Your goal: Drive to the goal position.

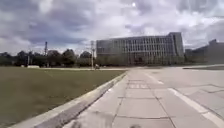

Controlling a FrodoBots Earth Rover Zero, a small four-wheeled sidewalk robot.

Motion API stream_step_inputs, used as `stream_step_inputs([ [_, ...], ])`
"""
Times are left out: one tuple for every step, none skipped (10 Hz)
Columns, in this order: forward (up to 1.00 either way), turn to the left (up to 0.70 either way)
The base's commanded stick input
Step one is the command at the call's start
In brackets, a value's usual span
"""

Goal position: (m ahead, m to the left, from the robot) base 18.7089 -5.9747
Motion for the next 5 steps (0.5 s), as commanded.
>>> stream_step_inputs([
  [0.7,0.0],
  [0.7,0.0],
  [0.7,0.0],
  [0.7,0.0],
  [0.7,0.0],
])
